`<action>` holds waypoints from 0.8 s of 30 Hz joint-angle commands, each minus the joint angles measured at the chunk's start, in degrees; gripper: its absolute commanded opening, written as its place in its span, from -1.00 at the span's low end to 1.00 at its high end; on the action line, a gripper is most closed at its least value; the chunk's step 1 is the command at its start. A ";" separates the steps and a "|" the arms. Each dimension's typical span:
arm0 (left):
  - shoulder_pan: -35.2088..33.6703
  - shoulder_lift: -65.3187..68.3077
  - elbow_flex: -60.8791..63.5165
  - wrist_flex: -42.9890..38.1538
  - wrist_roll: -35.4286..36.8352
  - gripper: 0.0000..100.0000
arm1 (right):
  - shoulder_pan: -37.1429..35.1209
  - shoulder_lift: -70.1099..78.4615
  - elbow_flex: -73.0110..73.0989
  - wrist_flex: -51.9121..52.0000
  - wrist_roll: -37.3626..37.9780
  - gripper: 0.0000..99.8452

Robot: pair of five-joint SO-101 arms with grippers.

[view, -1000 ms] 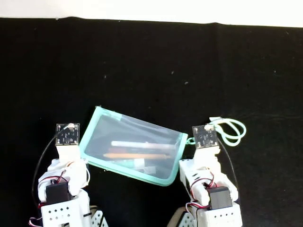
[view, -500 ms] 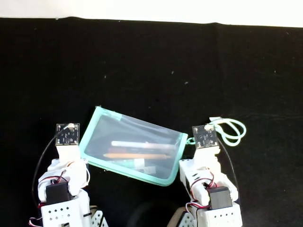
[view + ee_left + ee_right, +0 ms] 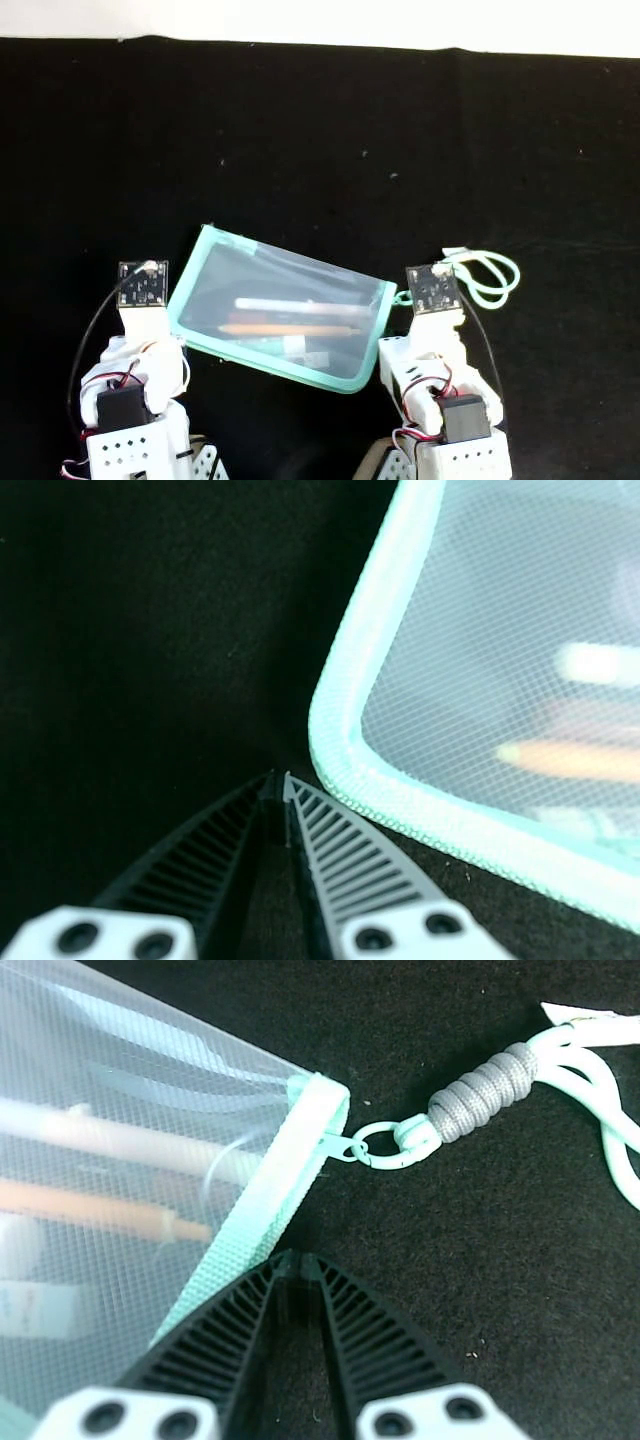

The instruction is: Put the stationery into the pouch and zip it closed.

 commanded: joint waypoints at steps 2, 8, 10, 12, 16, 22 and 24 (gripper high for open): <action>0.92 -0.40 0.92 0.35 0.35 -0.99 | -0.40 -0.40 8.13 0.22 0.44 -0.99; 2.59 -0.40 0.92 0.26 0.35 -0.99 | -0.66 -0.40 8.13 0.22 0.44 -0.99; 6.37 -0.40 0.92 0.26 0.35 -0.99 | -0.66 -0.40 8.13 0.22 0.44 -0.99; 10.51 -0.48 0.92 -0.62 0.53 -0.99 | -0.66 -0.40 8.13 0.22 0.44 -0.99; 13.23 -0.48 0.92 -10.29 0.53 -0.99 | -0.66 -0.40 8.13 0.22 0.44 -0.99; 13.14 -0.40 0.92 -20.22 0.44 -0.99 | -0.66 -0.40 8.13 0.22 0.44 -0.99; 13.23 -0.40 0.92 -20.22 0.35 -0.99 | -0.66 -0.40 8.13 0.22 0.44 -0.99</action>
